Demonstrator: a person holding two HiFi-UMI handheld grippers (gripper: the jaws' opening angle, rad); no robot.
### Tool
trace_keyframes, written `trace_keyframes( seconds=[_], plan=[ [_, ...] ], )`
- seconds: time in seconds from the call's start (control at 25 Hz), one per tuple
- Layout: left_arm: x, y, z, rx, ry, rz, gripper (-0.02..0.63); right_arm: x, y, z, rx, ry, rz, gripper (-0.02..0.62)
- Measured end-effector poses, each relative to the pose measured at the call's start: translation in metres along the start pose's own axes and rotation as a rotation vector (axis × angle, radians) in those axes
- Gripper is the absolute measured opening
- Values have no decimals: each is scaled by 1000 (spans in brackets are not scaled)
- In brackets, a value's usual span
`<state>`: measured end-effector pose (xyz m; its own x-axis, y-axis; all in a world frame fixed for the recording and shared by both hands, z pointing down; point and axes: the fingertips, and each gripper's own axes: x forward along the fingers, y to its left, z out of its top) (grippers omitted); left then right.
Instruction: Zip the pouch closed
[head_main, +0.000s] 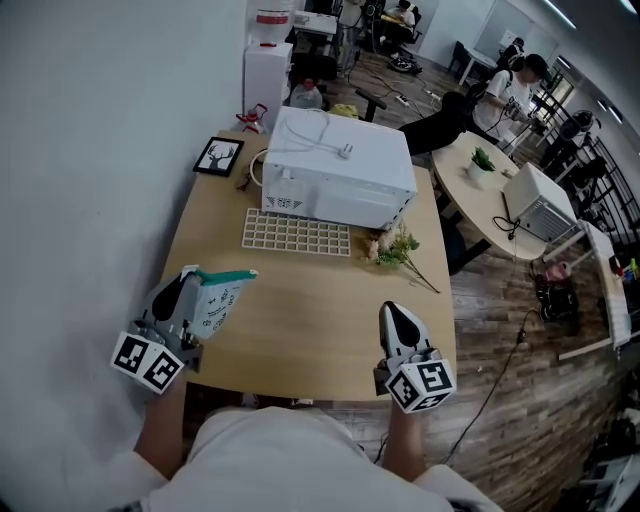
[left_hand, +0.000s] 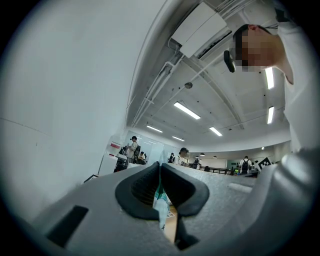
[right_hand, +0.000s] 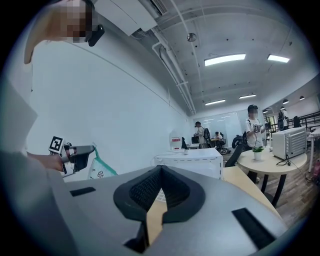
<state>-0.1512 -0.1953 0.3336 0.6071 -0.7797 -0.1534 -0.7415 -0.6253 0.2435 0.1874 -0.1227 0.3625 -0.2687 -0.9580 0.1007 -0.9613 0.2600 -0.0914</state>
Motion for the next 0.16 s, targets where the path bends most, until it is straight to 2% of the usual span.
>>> trace_keyframes(
  seconds=[0.16],
  plan=[
    [3,-3,2,-5,-4,-8,18,0,-2,2,1,-4,-7,0]
  ],
)
